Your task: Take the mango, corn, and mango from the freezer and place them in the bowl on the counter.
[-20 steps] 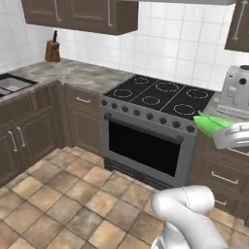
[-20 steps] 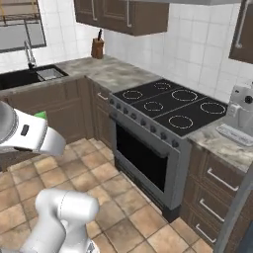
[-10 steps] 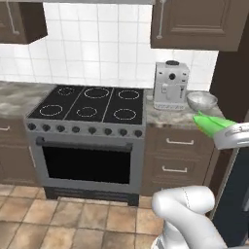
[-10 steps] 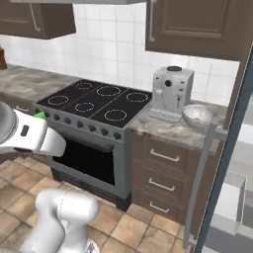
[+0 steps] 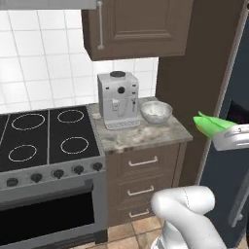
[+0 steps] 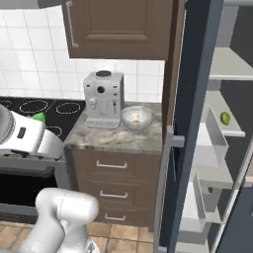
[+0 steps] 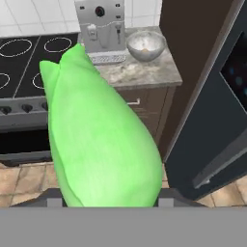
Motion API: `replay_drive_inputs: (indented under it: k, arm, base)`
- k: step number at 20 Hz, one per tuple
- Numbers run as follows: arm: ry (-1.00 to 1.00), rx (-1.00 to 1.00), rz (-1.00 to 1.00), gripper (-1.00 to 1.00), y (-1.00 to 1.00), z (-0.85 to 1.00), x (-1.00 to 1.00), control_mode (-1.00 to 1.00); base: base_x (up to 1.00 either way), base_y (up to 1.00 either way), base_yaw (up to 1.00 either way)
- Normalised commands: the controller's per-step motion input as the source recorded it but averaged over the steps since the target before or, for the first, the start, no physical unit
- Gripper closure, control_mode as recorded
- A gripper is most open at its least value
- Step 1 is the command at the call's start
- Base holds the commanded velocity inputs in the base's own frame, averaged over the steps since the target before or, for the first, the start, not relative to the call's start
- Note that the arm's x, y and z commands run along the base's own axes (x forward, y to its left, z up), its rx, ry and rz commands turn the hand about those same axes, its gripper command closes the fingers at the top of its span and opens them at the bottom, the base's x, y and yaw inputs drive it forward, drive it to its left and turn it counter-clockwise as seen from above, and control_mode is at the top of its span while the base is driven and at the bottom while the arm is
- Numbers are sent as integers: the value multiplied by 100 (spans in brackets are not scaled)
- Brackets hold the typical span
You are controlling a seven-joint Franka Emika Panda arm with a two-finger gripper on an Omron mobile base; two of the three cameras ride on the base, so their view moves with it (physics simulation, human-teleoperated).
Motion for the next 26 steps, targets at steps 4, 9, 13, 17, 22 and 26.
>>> replay_drive_inputs:
  k: [4,9,13,17,22,26]
  arm:
    - [0,0,0,100,0,0,0,100]
    - [0,0,0,100,0,0,0,100]
    - [0,0,0,100,0,0,0,100]
    - [0,0,0,100,0,0,0,100]
    - [0,0,0,100,0,0,0,100]
    - [0,0,0,100,0,0,0,100]
  base:
    - [98,0,-40]
    - [88,0,-2]
    - [56,-14,12]
    - [35,-38,20]
    - [31,-41,17]
    - [39,-21,3]
